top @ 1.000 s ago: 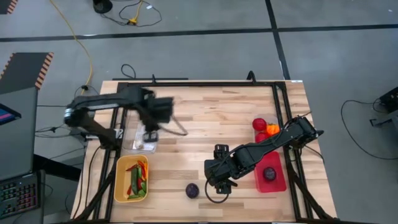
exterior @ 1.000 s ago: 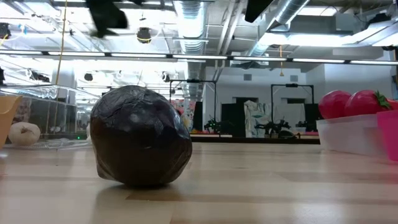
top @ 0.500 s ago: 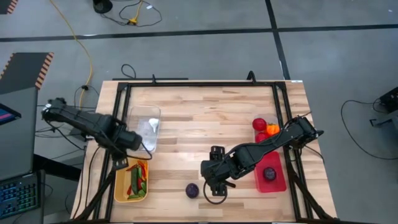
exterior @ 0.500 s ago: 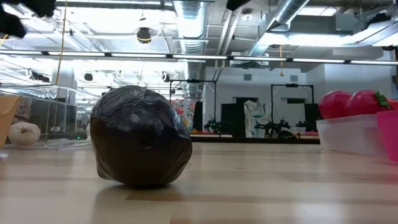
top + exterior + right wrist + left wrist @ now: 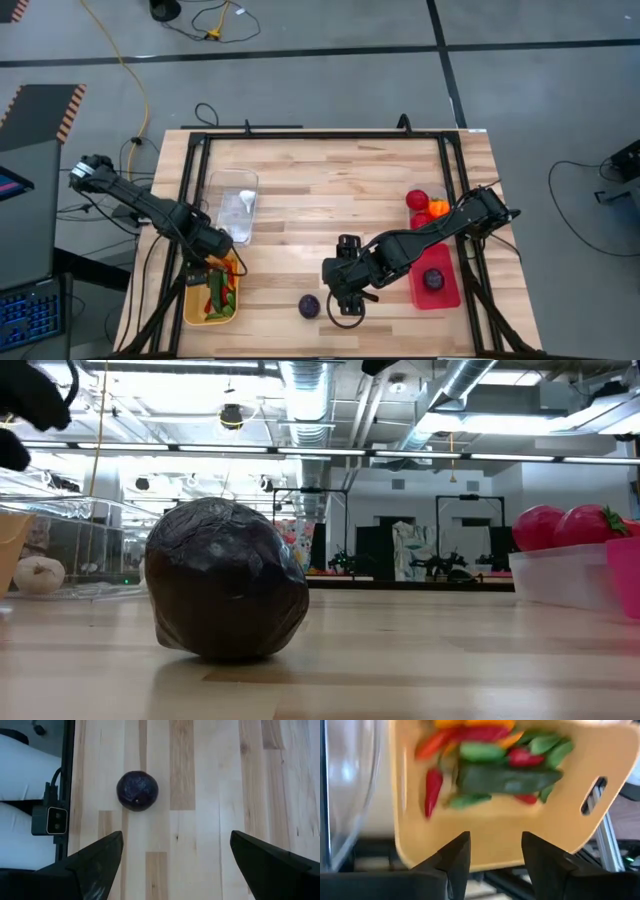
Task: Sort produce into baskets
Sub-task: Put the plum into the red bin
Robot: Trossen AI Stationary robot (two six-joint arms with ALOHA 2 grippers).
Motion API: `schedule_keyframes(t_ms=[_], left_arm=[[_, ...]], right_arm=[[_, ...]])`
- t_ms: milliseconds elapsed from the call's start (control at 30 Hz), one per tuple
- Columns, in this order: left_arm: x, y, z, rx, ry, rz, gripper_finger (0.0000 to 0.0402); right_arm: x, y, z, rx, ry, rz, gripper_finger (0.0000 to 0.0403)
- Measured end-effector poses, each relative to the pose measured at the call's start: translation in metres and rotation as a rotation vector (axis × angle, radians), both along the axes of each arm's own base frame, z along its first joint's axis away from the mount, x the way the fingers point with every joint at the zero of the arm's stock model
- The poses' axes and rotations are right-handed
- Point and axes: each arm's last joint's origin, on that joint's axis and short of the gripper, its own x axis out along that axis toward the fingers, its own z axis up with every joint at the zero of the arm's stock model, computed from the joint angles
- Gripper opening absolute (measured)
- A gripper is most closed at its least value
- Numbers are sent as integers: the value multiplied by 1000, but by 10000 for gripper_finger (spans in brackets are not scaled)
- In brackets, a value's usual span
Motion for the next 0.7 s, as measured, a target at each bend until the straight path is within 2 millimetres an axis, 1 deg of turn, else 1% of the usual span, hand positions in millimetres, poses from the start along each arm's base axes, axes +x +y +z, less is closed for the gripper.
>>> schedule_keyframes(t_ms=[67, 133, 267, 367, 533, 633, 700], left_arm=[[3, -2, 1, 21, -92, -38, 162], [9, -4, 4, 61, -229, -79, 158], [21, -9, 12, 188, -534, -169, 147], [25, -9, 19, 273, -699, -254, 137], [18, 8, 35, 471, -879, -236, 123], [8, 20, 39, 494, -1031, -192, 113], [2, 27, 36, 471, -1152, -158, 107]], right_arm=[[0, 0, 0, 2, -3, 0, 396], [1, 0, 0, 4, -8, 0, 396], [3, 1, 2, 17, -34, 0, 396], [4, 2, 3, 24, -48, 0, 396], [4, 2, 3, 24, -50, 0, 396], [4, 2, 3, 22, -50, 3, 396], [4, 2, 3, 19, -51, 7, 396]])
